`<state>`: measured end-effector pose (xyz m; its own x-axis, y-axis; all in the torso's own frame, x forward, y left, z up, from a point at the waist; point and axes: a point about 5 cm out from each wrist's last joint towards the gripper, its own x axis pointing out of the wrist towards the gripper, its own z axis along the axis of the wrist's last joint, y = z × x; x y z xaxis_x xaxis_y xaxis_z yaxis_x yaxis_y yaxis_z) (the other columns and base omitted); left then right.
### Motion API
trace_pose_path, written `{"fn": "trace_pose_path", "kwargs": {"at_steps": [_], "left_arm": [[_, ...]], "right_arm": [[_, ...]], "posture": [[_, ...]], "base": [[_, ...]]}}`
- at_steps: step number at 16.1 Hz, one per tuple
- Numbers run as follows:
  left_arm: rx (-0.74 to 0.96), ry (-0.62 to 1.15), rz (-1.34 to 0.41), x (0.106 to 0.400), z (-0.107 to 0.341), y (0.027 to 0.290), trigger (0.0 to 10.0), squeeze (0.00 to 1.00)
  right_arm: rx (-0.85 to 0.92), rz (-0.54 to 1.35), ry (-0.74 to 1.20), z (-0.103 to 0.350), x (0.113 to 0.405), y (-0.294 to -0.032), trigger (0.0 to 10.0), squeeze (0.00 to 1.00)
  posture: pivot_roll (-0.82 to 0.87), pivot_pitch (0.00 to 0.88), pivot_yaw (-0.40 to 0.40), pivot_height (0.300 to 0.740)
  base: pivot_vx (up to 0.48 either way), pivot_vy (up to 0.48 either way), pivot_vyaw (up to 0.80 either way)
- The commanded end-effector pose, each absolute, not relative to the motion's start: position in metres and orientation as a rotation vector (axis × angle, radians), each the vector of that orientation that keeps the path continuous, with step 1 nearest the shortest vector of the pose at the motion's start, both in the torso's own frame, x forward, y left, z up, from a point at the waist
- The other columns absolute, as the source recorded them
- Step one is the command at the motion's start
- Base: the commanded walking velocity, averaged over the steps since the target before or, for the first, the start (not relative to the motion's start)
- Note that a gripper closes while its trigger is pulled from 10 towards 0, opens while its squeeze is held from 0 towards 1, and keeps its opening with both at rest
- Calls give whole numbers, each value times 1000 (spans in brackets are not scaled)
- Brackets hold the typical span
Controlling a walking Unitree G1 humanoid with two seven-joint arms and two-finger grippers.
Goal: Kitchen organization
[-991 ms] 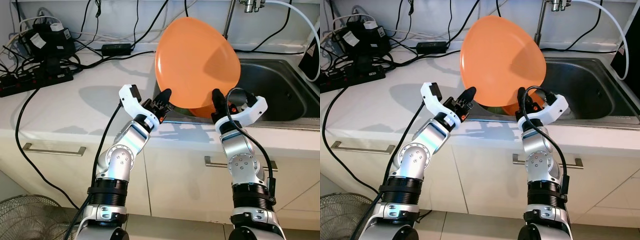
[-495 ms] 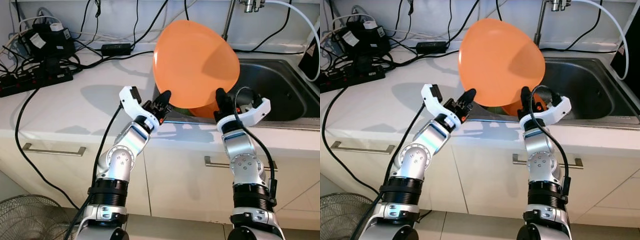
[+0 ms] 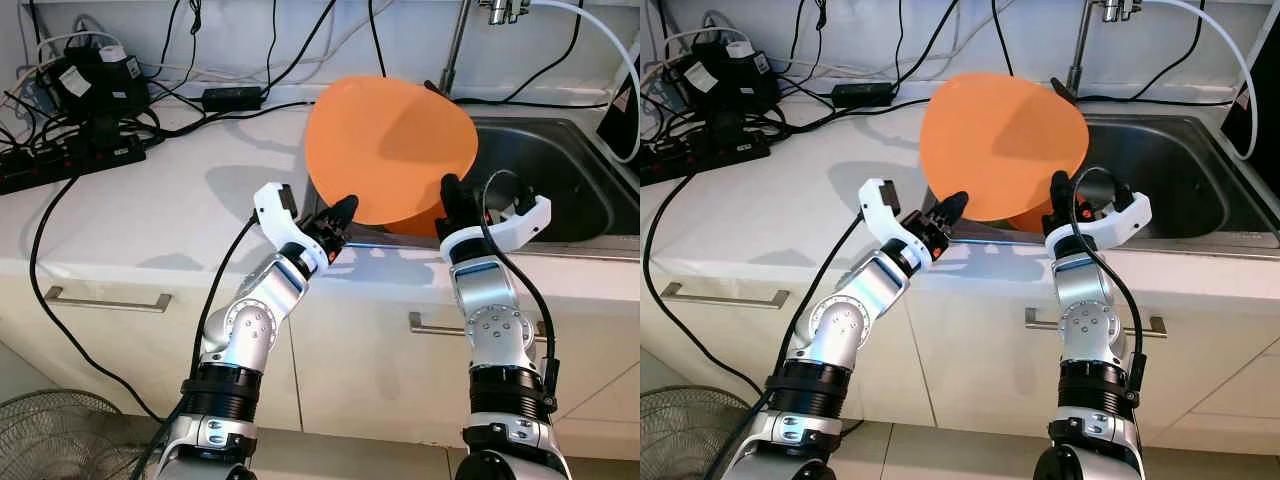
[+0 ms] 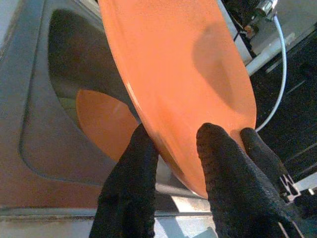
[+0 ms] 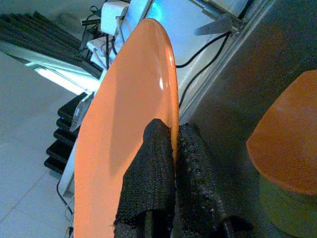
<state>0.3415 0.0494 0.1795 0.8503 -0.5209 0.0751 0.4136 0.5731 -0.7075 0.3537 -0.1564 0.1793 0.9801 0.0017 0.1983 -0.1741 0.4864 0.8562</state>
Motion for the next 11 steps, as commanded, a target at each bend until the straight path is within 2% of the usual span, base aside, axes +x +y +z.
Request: {"fn": "trace_pose_path", "kwargs": {"at_steps": [1,6,7,8,11], "left_arm": [[-792,148,-612,336,182,34,10000,1000],[-540,181,-659,330,172,31,10000,1000],[-481,186,-666,329,170,31,10000,898],[-448,184,-673,328,169,31,10000,0],[-419,185,-670,327,167,31,10000,0]], "right_arm": [[1063,114,-207,189,355,-156,0,0],[1084,1,-255,189,357,-172,0,0],[1086,-41,-271,189,358,-177,0,0],[1089,-81,-286,190,358,-182,0,0],[1095,-119,-318,192,358,-190,0,0]], "posture": [[50,26,65,740],[54,27,65,740],[56,25,64,740],[57,25,64,740],[58,26,63,740]], "base": [[0,0,0],[0,0,0],[0,0,0],[0,0,0],[0,0,0]]}}
